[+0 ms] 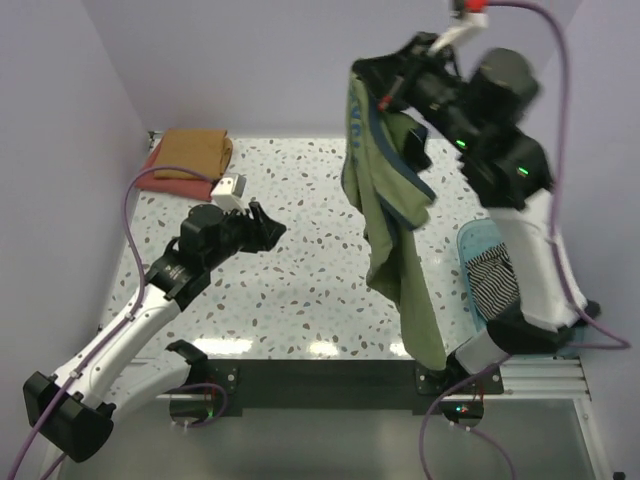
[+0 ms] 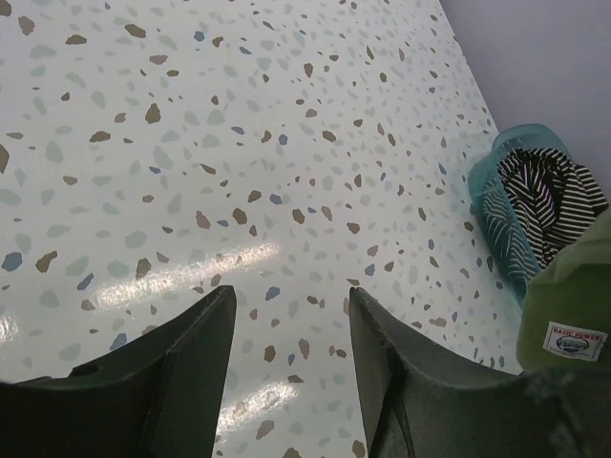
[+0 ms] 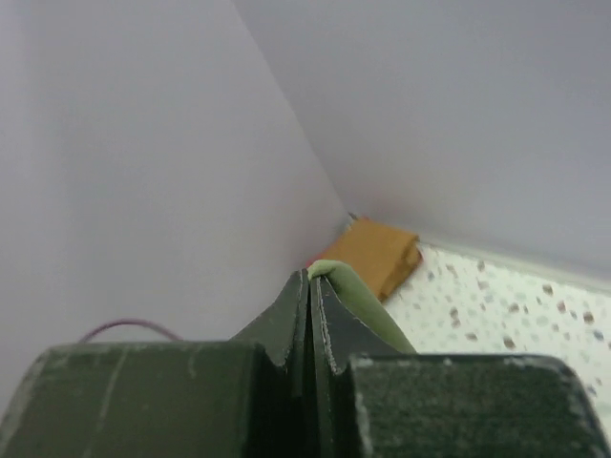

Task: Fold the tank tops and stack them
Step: Move the tank top to the center of the board, then flatten the tank top out

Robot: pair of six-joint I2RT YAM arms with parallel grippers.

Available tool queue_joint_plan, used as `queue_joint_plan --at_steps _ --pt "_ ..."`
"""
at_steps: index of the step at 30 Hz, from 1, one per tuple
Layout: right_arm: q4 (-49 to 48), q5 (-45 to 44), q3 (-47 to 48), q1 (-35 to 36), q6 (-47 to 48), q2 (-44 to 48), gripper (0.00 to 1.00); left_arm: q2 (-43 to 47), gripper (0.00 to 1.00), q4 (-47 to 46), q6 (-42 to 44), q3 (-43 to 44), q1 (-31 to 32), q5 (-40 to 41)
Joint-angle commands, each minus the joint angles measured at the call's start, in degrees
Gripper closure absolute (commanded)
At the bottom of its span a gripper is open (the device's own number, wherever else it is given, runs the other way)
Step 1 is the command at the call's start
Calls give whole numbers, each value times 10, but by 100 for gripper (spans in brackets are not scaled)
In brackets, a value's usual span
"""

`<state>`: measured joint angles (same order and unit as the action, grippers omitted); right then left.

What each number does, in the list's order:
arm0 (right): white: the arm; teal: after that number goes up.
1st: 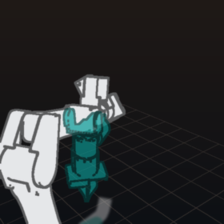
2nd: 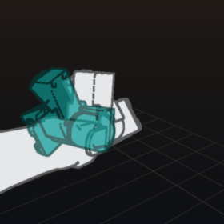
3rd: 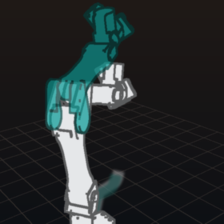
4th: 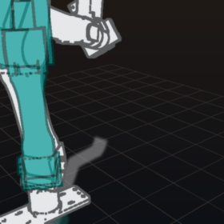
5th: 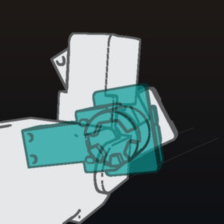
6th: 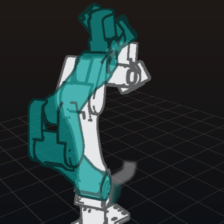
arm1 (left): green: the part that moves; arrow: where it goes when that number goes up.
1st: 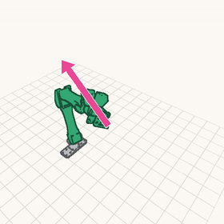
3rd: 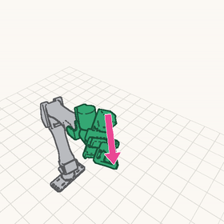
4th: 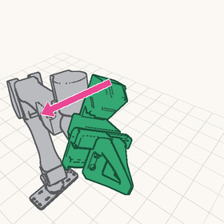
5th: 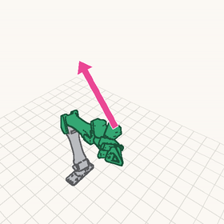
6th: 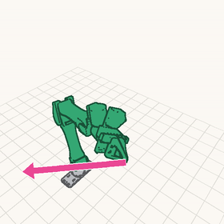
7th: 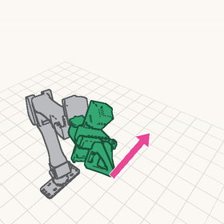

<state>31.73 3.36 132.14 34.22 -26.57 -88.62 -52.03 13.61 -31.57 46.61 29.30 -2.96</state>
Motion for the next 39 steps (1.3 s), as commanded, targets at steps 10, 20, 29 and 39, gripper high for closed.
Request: queue_joint_plan --at_steps 10,20,29,39 --pt "110 -46 87 -83 -14 -376 27 -11 43 -76 -38 -71 -5 -55" --pt "115 -210 -256 -95 7 -113 23 -106 43 -222 -83 -125 27 -184" --pt "53 -194 -617 -129 -59 79 37 -293 43 -285 -102 -65 184 -117" --pt "-7 -135 -827 -128 -125 175 59 -431 41 -282 -136 -1 248 -6"
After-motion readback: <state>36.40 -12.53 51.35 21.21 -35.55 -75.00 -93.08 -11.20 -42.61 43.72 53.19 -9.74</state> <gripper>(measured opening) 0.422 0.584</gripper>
